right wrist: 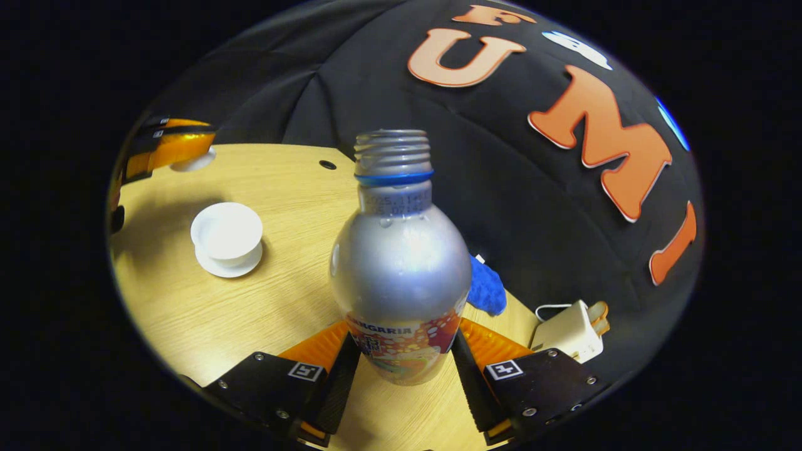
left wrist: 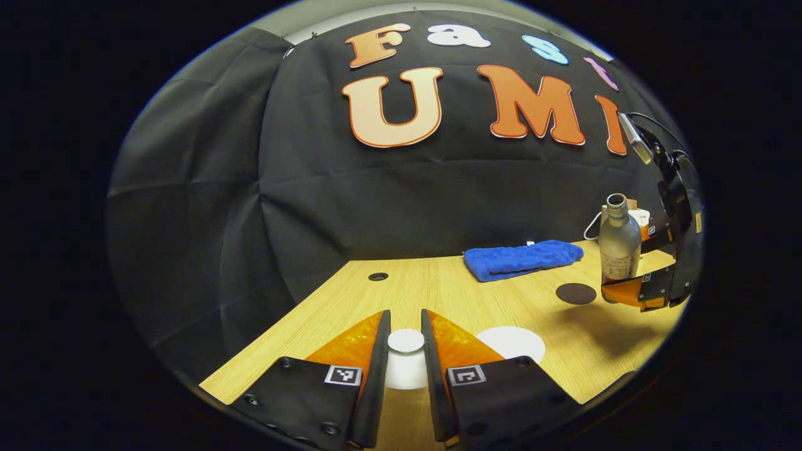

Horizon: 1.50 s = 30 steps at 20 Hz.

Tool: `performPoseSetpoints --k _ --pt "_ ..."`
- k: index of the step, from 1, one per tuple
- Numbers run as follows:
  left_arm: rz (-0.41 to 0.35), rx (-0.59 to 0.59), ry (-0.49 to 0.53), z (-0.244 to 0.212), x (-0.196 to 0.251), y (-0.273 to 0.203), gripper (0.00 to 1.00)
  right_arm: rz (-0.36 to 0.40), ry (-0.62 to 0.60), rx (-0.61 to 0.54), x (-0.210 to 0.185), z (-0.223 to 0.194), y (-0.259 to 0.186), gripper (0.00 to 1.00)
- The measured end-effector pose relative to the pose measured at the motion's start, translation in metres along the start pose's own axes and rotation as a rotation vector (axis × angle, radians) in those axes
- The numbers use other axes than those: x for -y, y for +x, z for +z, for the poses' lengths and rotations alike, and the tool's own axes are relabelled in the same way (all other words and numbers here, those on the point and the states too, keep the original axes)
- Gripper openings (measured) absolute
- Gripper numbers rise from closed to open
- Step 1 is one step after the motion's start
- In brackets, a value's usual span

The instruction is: Open the teacup lid with one hand, grasp the water bottle and pour water into the teacup with the other hand; after pouring, place the water bottle on the coaster and then close the teacup lid.

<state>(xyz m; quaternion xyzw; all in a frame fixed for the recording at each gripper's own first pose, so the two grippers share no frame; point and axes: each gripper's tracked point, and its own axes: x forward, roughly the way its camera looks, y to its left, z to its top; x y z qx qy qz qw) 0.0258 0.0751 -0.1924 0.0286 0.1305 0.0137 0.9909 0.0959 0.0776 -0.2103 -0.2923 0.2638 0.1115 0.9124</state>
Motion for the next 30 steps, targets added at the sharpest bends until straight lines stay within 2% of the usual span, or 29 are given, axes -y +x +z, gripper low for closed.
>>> performPoseSetpoints --k 5,7,9,12,13,14,19,20,21,23,24,25,26,28,30 --pt "0.029 -0.018 -0.011 -0.008 -0.016 -0.004 0.36 0.004 -0.170 0.024 -0.009 0.013 0.016 0.79" --pt "0.040 -0.018 -0.008 -0.008 -0.018 -0.004 0.32 0.002 -0.236 0.018 -0.015 0.014 0.027 0.78" --pt "0.050 -0.019 -0.008 -0.009 -0.023 -0.007 0.36 -0.024 -0.298 0.011 -0.016 0.015 0.035 0.78" --pt "0.062 -0.028 -0.013 -0.021 -0.041 -0.019 0.36 -0.048 -0.374 0.014 -0.016 0.019 0.030 0.78" --pt "0.069 -0.035 -0.017 -0.023 -0.042 -0.018 0.32 -0.056 -0.398 0.015 -0.018 0.021 0.026 0.78" --pt "0.076 -0.044 -0.015 -0.025 -0.044 -0.020 0.36 -0.066 -0.424 0.021 -0.019 0.023 0.026 0.78" --pt "0.080 -0.036 -0.033 -0.028 -0.051 -0.021 0.36 -0.115 -0.561 0.040 -0.021 0.030 0.022 0.78" --pt "0.082 -0.037 -0.037 -0.028 -0.053 -0.021 0.32 -0.123 -0.580 0.041 -0.021 0.030 0.021 0.78" --pt "0.082 -0.038 -0.039 -0.029 -0.053 -0.023 0.36 -0.131 -0.597 0.042 -0.020 0.029 0.022 0.78" --pt "0.087 -0.044 -0.044 -0.033 -0.057 -0.024 0.36 -0.150 -0.629 0.045 -0.020 0.029 0.022 0.78" --pt "0.090 -0.045 -0.046 -0.033 -0.059 -0.025 0.36 -0.164 -0.652 0.046 -0.019 0.029 0.021 0.74" --pt "0.091 -0.046 -0.047 -0.034 -0.060 -0.026 0.32 -0.181 -0.676 0.048 -0.021 0.030 0.021 0.78" --pt "0.094 -0.046 -0.048 -0.034 -0.061 -0.026 0.36 -0.191 -0.705 0.052 -0.022 0.029 0.021 0.78" --pt "0.096 -0.045 -0.047 -0.035 -0.064 -0.027 0.32 -0.206 -0.755 0.053 -0.019 0.030 0.020 0.78" --pt "0.096 -0.046 -0.050 -0.037 -0.065 -0.028 0.36 -0.220 -0.793 0.055 -0.019 0.031 0.020 0.78"
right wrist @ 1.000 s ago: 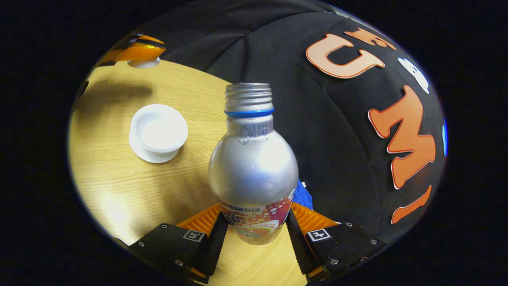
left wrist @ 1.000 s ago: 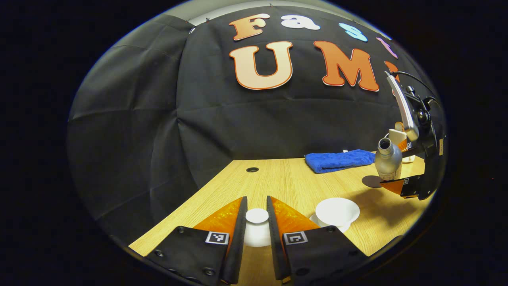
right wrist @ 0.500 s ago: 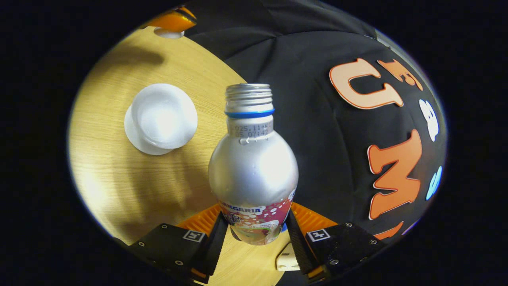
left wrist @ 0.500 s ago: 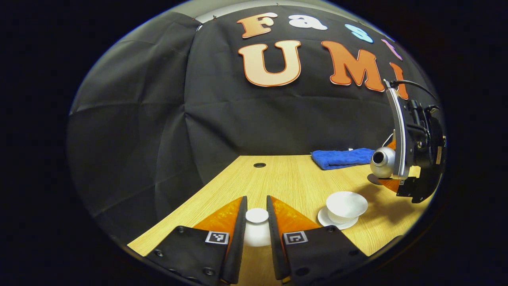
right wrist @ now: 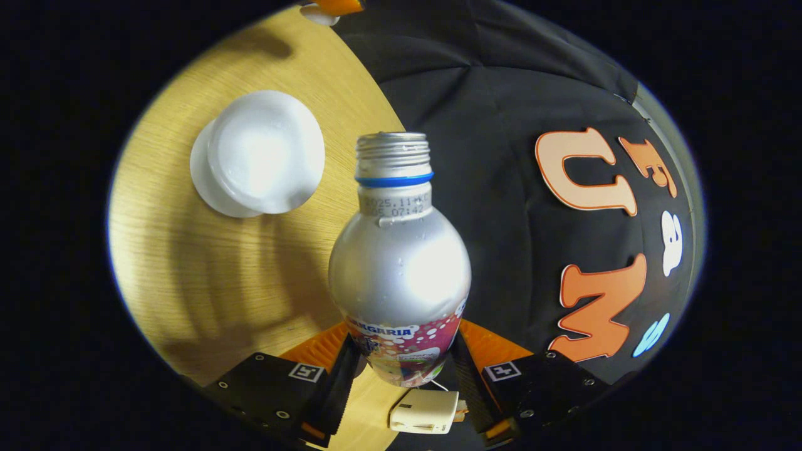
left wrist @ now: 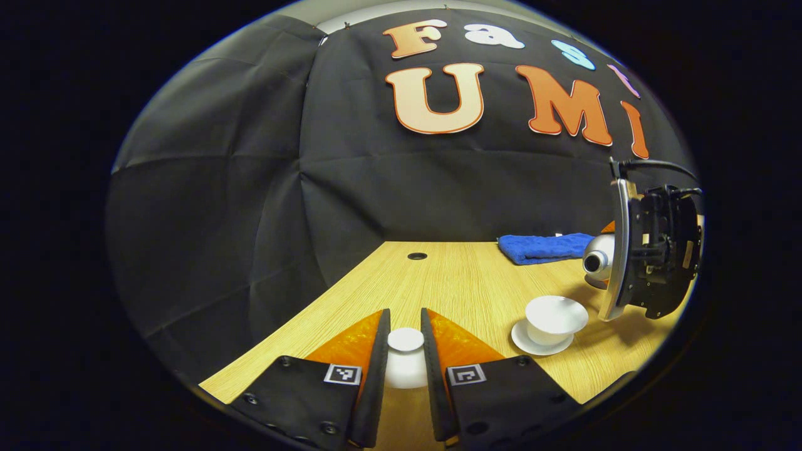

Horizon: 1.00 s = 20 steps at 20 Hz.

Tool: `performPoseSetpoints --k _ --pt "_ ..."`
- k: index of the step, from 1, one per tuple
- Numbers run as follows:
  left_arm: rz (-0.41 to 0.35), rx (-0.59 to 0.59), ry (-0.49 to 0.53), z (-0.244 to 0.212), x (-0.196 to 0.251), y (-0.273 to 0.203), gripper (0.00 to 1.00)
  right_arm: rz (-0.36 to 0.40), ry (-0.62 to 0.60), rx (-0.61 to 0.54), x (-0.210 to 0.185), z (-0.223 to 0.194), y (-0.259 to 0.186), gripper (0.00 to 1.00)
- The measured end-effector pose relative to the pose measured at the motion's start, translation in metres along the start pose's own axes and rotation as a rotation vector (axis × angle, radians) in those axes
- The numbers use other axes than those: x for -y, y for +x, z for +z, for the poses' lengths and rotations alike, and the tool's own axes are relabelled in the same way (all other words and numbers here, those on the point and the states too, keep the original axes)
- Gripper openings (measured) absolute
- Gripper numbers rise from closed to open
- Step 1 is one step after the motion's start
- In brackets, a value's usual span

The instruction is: Open the teacup lid with one hand, grasp the water bottle and pour water into the teacup with the other hand; after pouring, place the water bottle on the coaster and then close the teacup lid.

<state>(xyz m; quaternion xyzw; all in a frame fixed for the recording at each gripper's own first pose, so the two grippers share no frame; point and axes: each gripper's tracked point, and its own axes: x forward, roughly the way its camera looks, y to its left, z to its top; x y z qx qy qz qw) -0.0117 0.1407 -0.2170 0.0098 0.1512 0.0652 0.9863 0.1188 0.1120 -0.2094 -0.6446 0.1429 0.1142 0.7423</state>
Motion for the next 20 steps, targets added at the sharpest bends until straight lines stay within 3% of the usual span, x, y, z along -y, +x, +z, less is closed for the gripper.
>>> performPoseSetpoints --k 13,14,17,18,19,20 --pt "-0.005 -0.018 -0.020 -0.008 -0.003 -0.002 0.36 -0.130 -0.238 0.008 0.008 0.009 -0.003 0.78" --pt "-0.006 -0.025 -0.020 -0.010 -0.002 -0.002 0.32 -0.136 -0.253 0.013 0.008 0.010 -0.004 0.78" --pt "0.001 -0.028 -0.019 -0.012 -0.005 -0.001 0.36 -0.153 -0.298 0.031 0.010 0.017 -0.007 0.77" --pt "0.004 -0.028 -0.019 -0.010 -0.007 -0.001 0.32 -0.158 -0.307 0.033 0.011 0.017 -0.007 0.78" --pt "0.007 -0.024 -0.018 -0.010 -0.008 -0.001 0.36 -0.164 -0.314 0.033 0.011 0.016 -0.007 0.78" --pt "0.010 -0.021 -0.020 -0.008 -0.009 -0.001 0.32 -0.168 -0.321 0.031 0.010 0.016 -0.008 0.78"
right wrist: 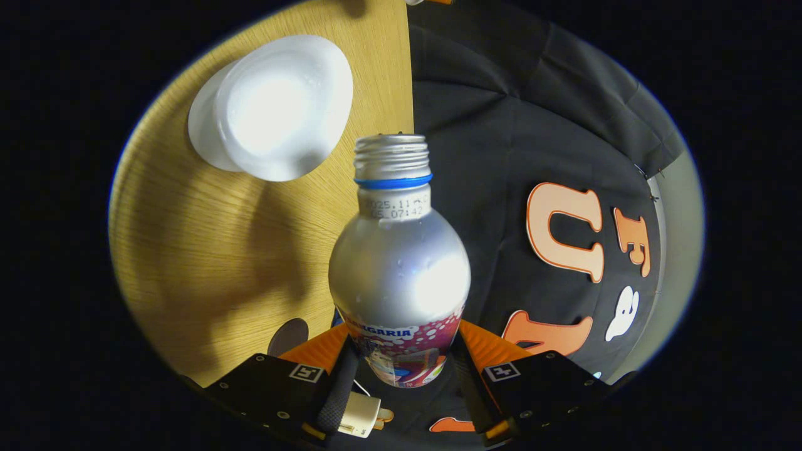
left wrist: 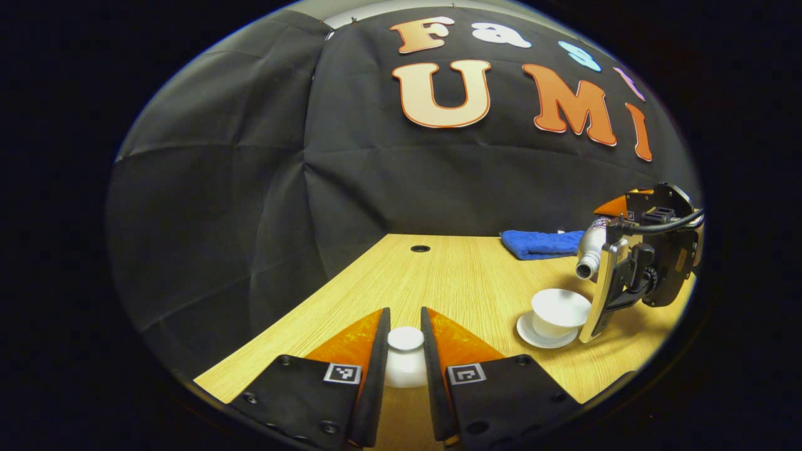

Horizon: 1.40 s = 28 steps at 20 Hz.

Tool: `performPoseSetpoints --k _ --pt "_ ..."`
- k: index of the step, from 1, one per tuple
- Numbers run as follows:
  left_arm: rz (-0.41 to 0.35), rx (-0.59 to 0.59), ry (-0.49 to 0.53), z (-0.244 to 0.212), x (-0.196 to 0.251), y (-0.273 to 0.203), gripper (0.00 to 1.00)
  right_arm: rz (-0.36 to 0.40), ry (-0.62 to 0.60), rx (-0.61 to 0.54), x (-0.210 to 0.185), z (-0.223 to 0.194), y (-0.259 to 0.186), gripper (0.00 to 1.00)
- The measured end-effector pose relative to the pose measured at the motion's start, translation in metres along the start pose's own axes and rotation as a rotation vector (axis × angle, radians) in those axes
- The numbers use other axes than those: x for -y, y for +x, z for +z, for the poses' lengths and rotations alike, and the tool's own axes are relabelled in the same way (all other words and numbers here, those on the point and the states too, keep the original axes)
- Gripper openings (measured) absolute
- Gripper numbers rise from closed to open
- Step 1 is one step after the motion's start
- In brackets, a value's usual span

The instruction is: Open the teacup lid with one hand, grasp the water bottle and pour water into the teacup with the other hand; after pouring, place the water bottle on the coaster and then close the teacup lid.

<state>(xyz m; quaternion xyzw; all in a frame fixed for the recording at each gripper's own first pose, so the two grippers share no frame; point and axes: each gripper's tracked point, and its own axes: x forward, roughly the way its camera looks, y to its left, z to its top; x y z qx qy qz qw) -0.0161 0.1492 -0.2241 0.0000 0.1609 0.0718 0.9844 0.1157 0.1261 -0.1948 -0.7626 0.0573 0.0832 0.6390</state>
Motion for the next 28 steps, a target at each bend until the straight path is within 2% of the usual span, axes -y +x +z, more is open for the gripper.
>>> performPoseSetpoints --k 1,4,5,8,9,10,15,16,17,18,19,21,22,23,24,26,27,28 --pt "0.002 0.000 0.003 0.000 -0.001 0.000 0.36 -0.004 -0.008 -0.002 0.001 0.001 0.000 0.78" --pt "0.002 -0.002 -0.001 -0.001 -0.001 -0.001 0.32 -0.023 -0.041 0.001 0.002 0.002 0.000 0.78" --pt "0.000 0.000 -0.002 0.000 -0.001 0.000 0.36 -0.030 -0.051 0.002 0.003 0.002 0.000 0.77" --pt "-0.002 0.003 0.000 0.002 0.000 0.000 0.36 -0.048 -0.083 0.011 0.006 0.004 0.000 0.77" --pt "-0.001 0.005 0.001 0.001 -0.002 -0.002 0.32 -0.051 -0.090 0.017 0.007 0.005 -0.001 0.77" --pt "0.000 0.008 0.000 0.002 -0.002 -0.002 0.36 -0.053 -0.097 0.023 0.007 0.006 -0.001 0.77" --pt "0.001 0.007 0.003 0.002 -0.003 -0.003 0.36 -0.072 -0.167 0.058 0.012 0.013 -0.003 0.77" --pt "0.001 0.008 0.002 0.002 -0.003 -0.002 0.32 -0.073 -0.174 0.063 0.012 0.012 -0.002 0.77" --pt "0.001 0.008 0.000 0.002 -0.003 -0.002 0.36 -0.077 -0.184 0.069 0.014 0.014 -0.002 0.77" --pt "0.001 0.008 0.002 0.003 -0.002 -0.002 0.32 -0.083 -0.191 0.070 0.015 0.014 -0.001 0.77" --pt "0.002 0.006 0.002 0.002 -0.002 -0.002 0.36 -0.087 -0.193 0.069 0.015 0.014 -0.002 0.77" --pt "-0.001 0.011 -0.002 0.002 -0.002 -0.003 0.36 -0.089 -0.188 0.071 0.015 0.013 -0.003 0.74" --pt "-0.003 0.011 -0.005 0.001 -0.001 -0.003 0.36 -0.097 -0.202 0.077 0.017 0.016 -0.004 0.77" --pt "-0.004 0.008 -0.006 -0.001 0.000 -0.002 0.32 -0.105 -0.209 0.080 0.018 0.016 -0.003 0.77" --pt "-0.002 0.003 -0.007 -0.003 -0.001 0.000 0.36 -0.104 -0.210 0.082 0.017 0.014 -0.002 0.77" --pt "0.008 -0.011 -0.008 -0.009 -0.004 0.001 0.36 -0.131 -0.242 0.079 0.020 0.014 -0.001 0.77" --pt "0.006 -0.015 -0.011 -0.012 -0.004 0.002 0.40 -0.135 -0.260 0.083 0.020 0.015 0.000 0.77" --pt "0.005 -0.018 -0.013 -0.012 -0.005 0.003 0.36 -0.134 -0.262 0.085 0.020 0.013 0.003 0.77"
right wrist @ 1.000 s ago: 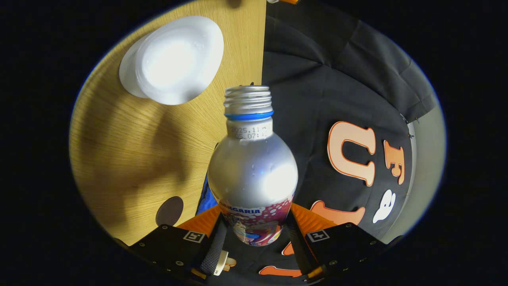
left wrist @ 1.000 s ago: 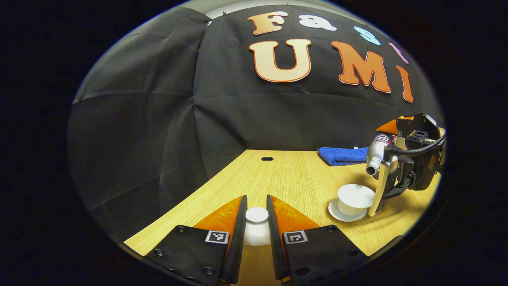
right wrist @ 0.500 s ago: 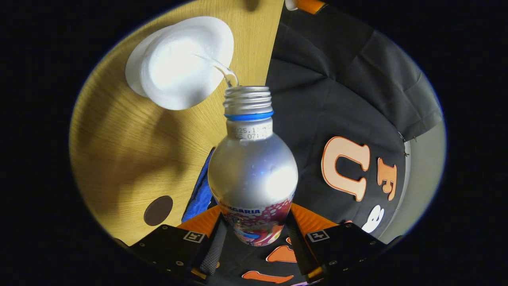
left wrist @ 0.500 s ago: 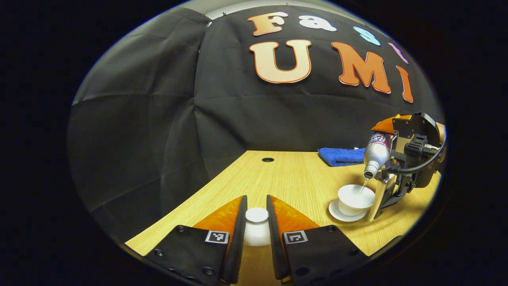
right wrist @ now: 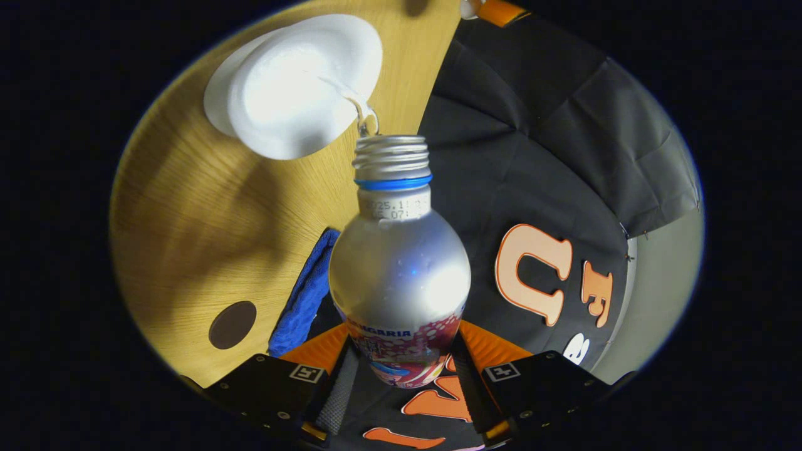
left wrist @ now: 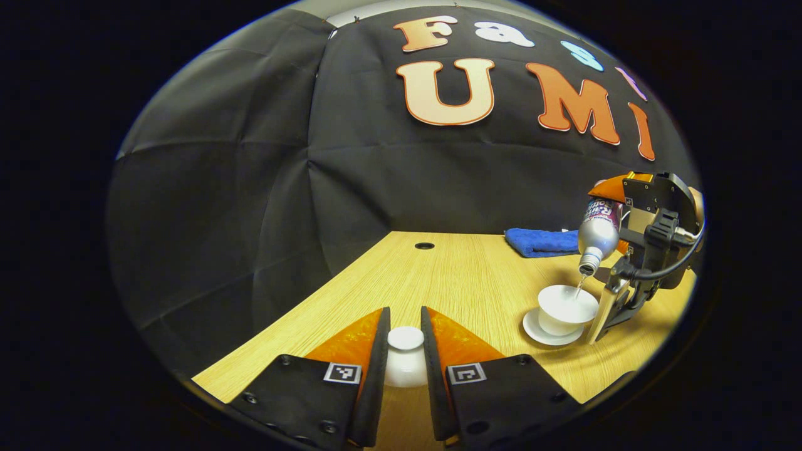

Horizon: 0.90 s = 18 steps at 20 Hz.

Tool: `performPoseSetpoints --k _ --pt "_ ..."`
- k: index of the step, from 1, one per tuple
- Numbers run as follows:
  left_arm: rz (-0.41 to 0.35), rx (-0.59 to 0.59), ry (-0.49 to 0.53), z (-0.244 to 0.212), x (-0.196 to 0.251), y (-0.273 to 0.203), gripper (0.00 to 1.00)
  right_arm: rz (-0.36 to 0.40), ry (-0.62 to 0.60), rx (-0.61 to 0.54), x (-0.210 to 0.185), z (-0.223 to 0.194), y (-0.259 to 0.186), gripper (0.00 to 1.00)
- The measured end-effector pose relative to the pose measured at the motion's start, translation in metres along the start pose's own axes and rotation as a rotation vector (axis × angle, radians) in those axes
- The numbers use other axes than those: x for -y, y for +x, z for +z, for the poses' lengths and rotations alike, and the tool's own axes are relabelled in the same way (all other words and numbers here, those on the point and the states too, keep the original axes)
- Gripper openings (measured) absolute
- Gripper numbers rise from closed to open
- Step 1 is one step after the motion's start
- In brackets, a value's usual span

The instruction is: Open the teacup lid with one hand, grasp the water bottle and pour water into the teacup with the other hand; after pouring, place the water bottle on the coaster and then close the teacup lid.

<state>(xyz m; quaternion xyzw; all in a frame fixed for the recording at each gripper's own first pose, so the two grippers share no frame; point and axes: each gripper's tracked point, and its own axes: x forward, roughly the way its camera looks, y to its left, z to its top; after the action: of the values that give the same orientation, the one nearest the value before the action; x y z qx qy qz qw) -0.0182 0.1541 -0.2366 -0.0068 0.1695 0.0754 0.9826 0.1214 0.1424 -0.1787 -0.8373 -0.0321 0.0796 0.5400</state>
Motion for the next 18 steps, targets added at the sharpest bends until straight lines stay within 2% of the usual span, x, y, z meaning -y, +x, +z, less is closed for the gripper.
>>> performPoseSetpoints --k 2,3,4,9,10,11,18 --pt "0.000 0.000 -0.004 -0.002 -0.001 0.000 0.36 -0.007 -0.003 0.011 -0.001 0.002 0.002 0.77" --pt "0.000 0.001 -0.003 -0.002 -0.002 0.001 0.40 -0.011 -0.005 0.015 0.000 0.005 -0.001 0.77" --pt "0.004 -0.003 0.000 -0.002 -0.003 0.002 0.36 -0.020 -0.010 0.017 0.001 0.006 -0.002 0.77" --pt "0.006 -0.015 -0.002 -0.007 -0.003 0.004 0.36 -0.049 -0.032 0.043 0.009 0.013 -0.002 0.77" --pt "0.006 -0.014 -0.003 -0.006 -0.003 0.004 0.40 -0.053 -0.038 0.047 0.011 0.014 -0.003 0.77" --pt "0.007 -0.012 -0.002 -0.006 -0.004 0.005 0.36 -0.061 -0.044 0.049 0.014 0.013 -0.002 0.77" --pt "0.006 -0.012 -0.005 -0.005 -0.002 0.004 0.36 -0.069 -0.062 0.065 0.019 0.015 0.000 0.77"
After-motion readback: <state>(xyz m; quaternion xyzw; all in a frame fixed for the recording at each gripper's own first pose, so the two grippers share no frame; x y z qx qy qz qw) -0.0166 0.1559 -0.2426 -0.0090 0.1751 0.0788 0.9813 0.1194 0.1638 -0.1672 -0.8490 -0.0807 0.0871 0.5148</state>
